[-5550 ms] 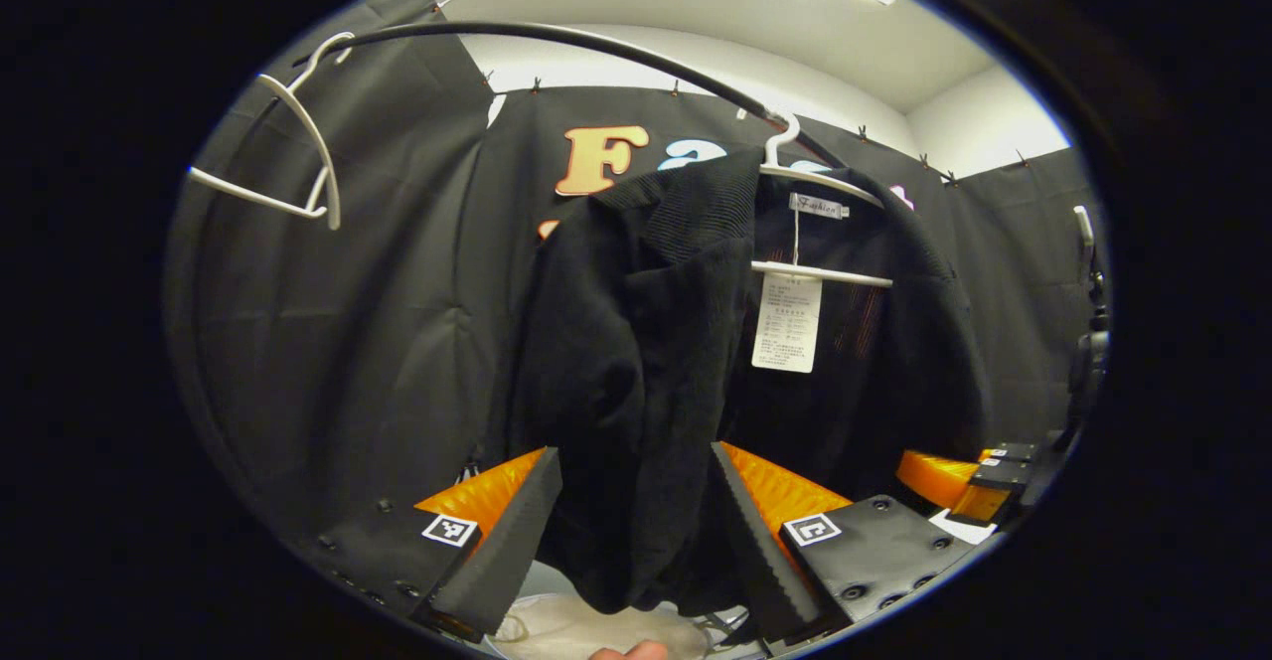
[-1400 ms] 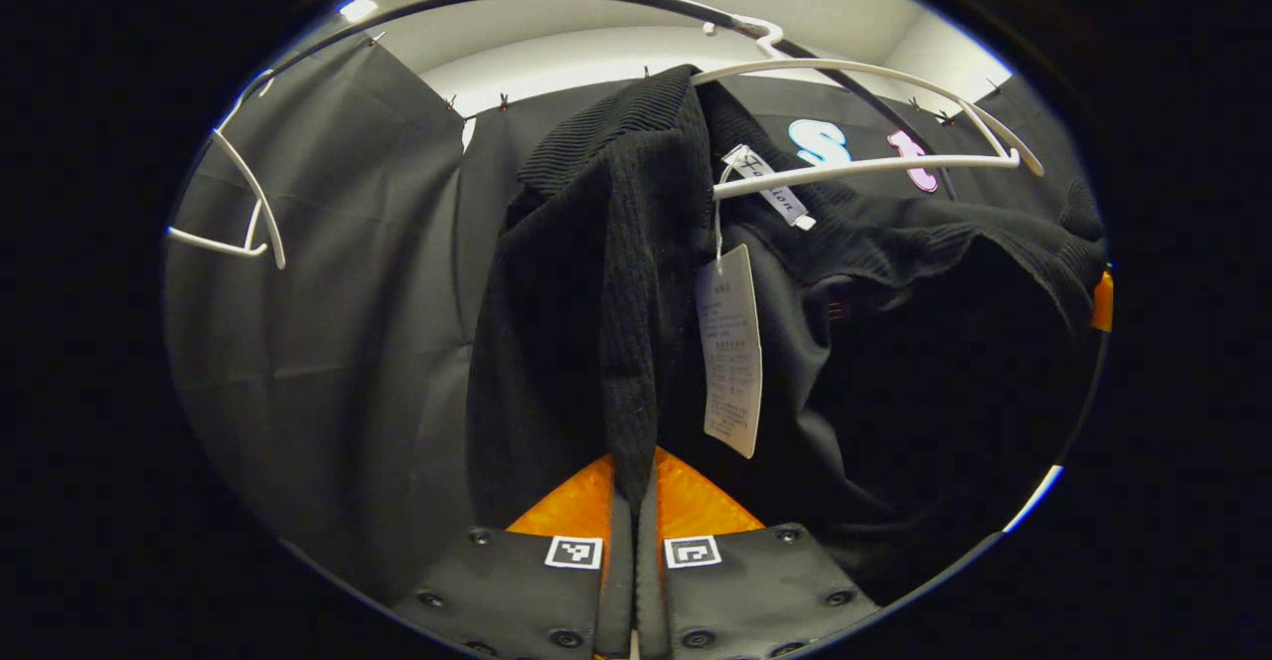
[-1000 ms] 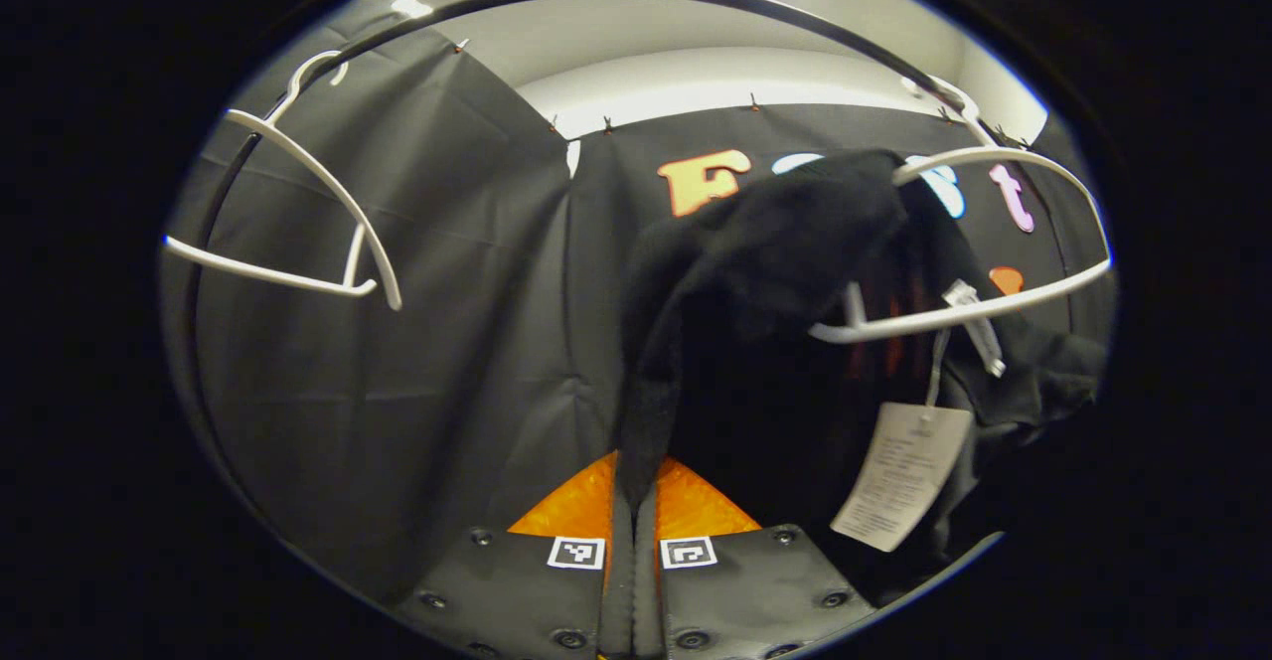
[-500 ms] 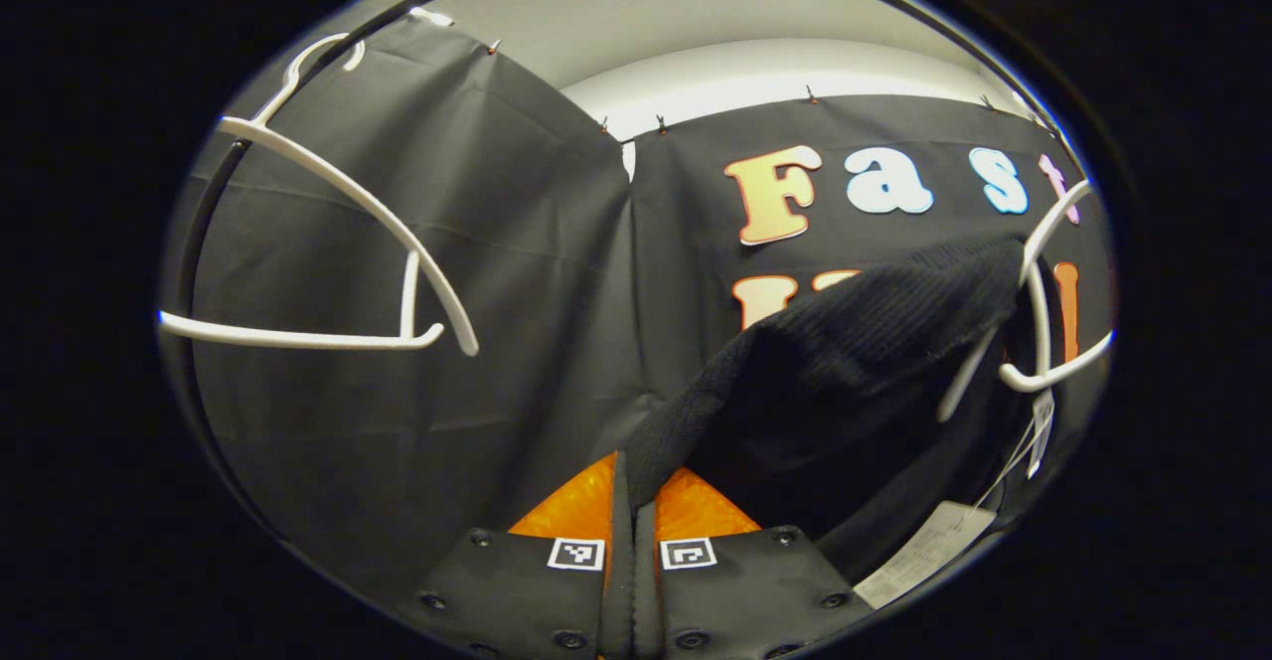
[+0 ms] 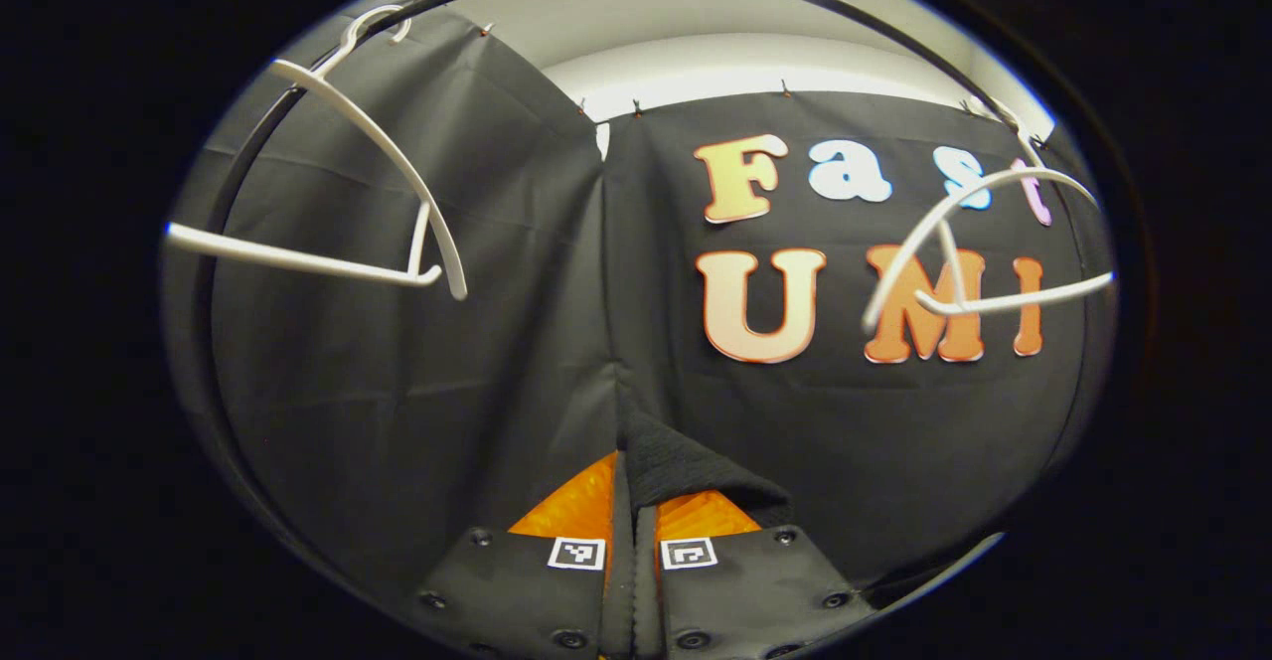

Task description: Grasp the clothes on the hanger with both hands and then place them into the laundry hamper below.

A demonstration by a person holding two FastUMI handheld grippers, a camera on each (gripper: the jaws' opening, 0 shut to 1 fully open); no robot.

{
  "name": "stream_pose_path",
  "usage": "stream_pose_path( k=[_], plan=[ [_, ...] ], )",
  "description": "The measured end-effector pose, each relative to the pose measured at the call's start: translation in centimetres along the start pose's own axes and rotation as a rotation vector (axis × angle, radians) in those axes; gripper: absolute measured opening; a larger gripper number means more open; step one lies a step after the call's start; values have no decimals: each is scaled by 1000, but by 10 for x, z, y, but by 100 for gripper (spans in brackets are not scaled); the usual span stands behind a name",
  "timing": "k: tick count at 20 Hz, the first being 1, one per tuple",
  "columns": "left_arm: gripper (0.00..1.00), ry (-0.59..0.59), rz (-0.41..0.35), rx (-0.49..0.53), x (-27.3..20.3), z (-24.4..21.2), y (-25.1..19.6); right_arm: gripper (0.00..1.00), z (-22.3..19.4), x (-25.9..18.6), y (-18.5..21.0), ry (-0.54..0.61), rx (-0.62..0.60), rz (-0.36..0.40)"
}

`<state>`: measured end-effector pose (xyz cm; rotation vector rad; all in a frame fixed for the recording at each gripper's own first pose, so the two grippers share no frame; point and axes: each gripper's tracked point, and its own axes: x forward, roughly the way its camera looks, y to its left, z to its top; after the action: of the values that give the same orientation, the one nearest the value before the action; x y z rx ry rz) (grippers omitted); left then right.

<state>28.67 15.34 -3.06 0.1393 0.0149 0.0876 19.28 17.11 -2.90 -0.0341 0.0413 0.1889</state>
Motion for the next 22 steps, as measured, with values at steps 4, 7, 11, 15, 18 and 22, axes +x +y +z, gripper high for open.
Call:
stream_pose_path(
  k=[4, 7, 11, 15, 18, 22],
  plan=[
    [7, 111, -55, 2, -38, -48, -13, 1, -30, 1, 8, 57, -22, 10],
    [7, 181, -51, 12, -54, -80, -8, 1, -67, 1, 9, 127, -11, 10],
    [7, 268, -30, 14, -75, -126, 12, 2, -127, -6, 16, 260, 22, 9],
    [10, 416, -20, -5, -90, -172, 28, 9, -159, -7, 24, 337, -8, 15],
    [29, 497, 28, 4, -95, -195, 38, 35, -180, -10, 32, 408, 28, 20],
    [84, 591, 69, 3, -105, -232, 49, 60, -204, -15, 37, 481, 40, 26]
  ],
)
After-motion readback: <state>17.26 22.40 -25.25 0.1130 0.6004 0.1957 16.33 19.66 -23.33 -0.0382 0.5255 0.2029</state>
